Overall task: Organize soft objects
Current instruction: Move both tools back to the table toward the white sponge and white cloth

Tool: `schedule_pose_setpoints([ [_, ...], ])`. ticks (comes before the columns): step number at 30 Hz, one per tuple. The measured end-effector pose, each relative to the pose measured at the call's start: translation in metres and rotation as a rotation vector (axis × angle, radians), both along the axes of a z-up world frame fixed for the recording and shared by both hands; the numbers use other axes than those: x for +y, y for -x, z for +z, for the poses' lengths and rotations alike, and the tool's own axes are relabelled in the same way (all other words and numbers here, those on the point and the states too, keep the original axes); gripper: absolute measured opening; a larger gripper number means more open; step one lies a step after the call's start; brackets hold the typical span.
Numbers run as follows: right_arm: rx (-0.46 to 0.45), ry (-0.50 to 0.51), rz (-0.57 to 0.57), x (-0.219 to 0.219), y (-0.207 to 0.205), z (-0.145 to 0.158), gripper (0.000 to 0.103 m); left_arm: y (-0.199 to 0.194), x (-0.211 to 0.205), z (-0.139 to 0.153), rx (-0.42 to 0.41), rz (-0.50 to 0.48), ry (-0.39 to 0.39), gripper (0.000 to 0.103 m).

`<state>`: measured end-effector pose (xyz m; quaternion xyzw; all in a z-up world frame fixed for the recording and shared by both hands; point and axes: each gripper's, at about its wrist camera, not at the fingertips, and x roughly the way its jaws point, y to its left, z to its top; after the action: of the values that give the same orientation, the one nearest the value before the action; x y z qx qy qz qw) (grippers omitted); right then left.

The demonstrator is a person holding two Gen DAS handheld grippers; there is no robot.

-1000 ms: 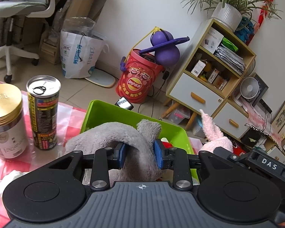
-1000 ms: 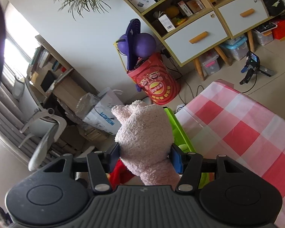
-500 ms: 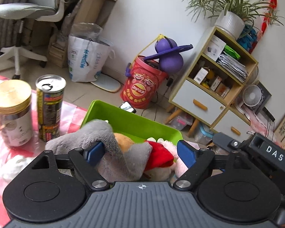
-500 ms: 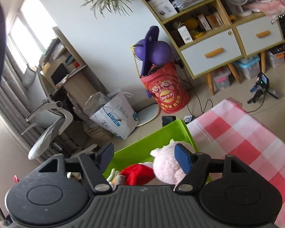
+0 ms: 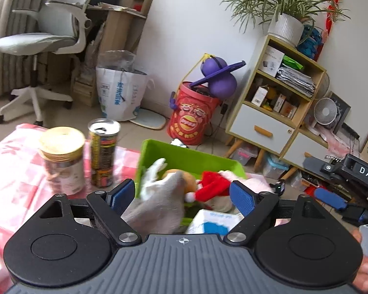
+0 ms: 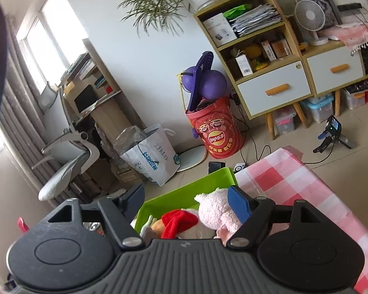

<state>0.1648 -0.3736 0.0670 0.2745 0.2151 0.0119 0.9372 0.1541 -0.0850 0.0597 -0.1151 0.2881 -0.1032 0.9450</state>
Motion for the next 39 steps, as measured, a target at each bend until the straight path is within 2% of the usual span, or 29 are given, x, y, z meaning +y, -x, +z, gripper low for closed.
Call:
schedule_pose_setpoints([
  [8,0.011,0.000,0.062,0.013,0.014,-0.002,0.050,0.018,0.037,-0.002,0.015,0.041,0.005,0.082],
  [12,0.015,0.051,0.110,0.031,0.019,-0.003,0.050,0.022,0.058,-0.005,0.028,0.084,-0.007,0.082],
  [26,0.009,0.138,0.381,0.109,0.016,-0.017,0.050,0.030,0.129,-0.019,0.098,0.199,-0.023,0.083],
  [33,0.065,0.106,0.517,0.148,0.006,-0.038,0.050,0.035,0.172,-0.029,0.146,0.268,-0.036,0.083],
  [36,0.066,0.137,0.566,0.168,0.005,-0.043,0.050,0.038,0.189,-0.036,0.180,0.308,-0.055,0.083],
  [39,0.071,0.158,0.605,0.185,0.002,-0.051,0.050,0.039,0.207,-0.043,0.227,0.342,-0.026,0.083],
])
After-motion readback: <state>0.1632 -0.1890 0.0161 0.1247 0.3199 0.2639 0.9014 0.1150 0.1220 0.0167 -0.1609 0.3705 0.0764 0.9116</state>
